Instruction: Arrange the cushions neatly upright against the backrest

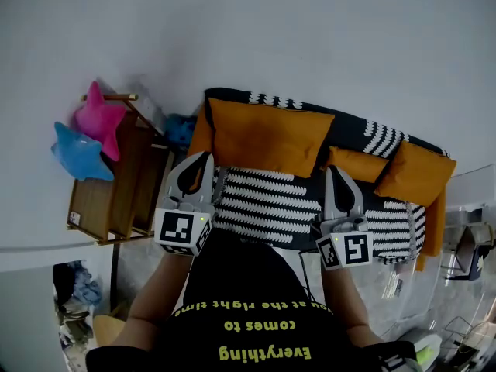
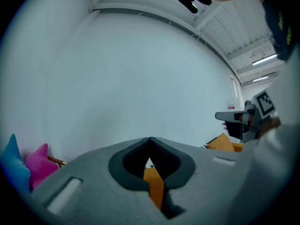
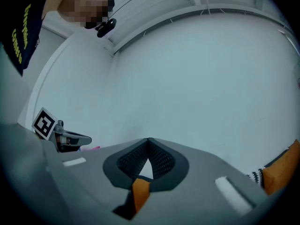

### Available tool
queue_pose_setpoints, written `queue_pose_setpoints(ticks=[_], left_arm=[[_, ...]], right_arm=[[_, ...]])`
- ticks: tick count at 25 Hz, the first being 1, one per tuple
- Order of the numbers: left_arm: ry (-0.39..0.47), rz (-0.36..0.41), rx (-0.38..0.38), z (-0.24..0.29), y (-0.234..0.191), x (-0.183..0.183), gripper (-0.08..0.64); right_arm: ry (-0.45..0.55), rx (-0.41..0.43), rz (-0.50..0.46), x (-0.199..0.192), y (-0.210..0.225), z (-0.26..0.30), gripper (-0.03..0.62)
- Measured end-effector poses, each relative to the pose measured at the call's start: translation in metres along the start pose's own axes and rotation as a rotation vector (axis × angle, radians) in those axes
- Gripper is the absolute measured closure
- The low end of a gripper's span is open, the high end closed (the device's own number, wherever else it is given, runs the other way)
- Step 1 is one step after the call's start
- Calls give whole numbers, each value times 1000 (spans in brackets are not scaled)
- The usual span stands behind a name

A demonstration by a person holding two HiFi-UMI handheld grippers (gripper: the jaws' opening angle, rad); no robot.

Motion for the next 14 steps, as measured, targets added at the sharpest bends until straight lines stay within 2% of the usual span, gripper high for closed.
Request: queue_pose_setpoints(ticks=[14], left_arm=[[0,-25,-15,-7,1,-4,560]], right_arm=[[-9,22,13,0,-4,-3,582]])
Point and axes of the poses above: the fingertips, and each gripper's own axes: z forward along the fingers, y to its right, x out of its top, the point moved 3 cm from there along -z, backward along the fingers, and after that the axes turned 3 degrees about -x, right-handed, at the moved point
